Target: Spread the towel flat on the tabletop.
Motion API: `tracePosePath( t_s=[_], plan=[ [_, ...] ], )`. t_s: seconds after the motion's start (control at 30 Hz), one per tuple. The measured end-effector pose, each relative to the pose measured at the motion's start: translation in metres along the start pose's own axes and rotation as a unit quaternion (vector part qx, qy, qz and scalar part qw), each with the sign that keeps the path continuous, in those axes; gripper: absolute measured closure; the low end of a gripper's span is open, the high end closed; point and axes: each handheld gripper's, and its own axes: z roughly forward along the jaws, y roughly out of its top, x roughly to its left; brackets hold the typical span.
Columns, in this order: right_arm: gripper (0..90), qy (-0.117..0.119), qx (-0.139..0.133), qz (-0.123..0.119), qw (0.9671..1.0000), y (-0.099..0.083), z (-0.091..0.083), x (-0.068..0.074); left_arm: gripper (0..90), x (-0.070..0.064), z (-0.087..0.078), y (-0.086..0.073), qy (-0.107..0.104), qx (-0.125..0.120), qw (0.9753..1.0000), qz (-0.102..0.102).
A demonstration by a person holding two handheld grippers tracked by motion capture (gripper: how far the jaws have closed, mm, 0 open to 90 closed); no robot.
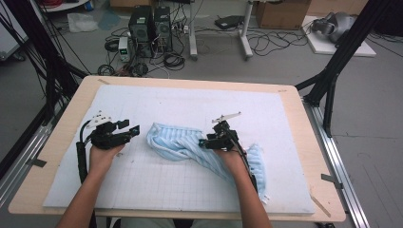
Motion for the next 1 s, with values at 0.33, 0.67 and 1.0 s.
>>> tracePosePath(
  t_s=[0.33, 0.67, 1.0],
  plan=[
    [85.2, 0.088, -0.055, -0.122, 0.9871, 0.007, -0.008, 0.044, 41.7, 0.002, -0.002, 0.001, 0.003, 0.001, 1.0000, 0.002],
    [68.4, 0.162, 0.026, -0.194, 0.9672, -0.018, 0.013, 0.074, 41.7, -0.008, 0.002, 0.004, -0.007, 0.006, 0.9999, 0.012],
    [48.3, 0.101, -0.047, -0.130, 0.9853, -0.032, -0.037, 0.032, 41.6, -0.029, 0.014, 0.014, -0.031, 0.009, 0.9989, 0.034]
  ],
)
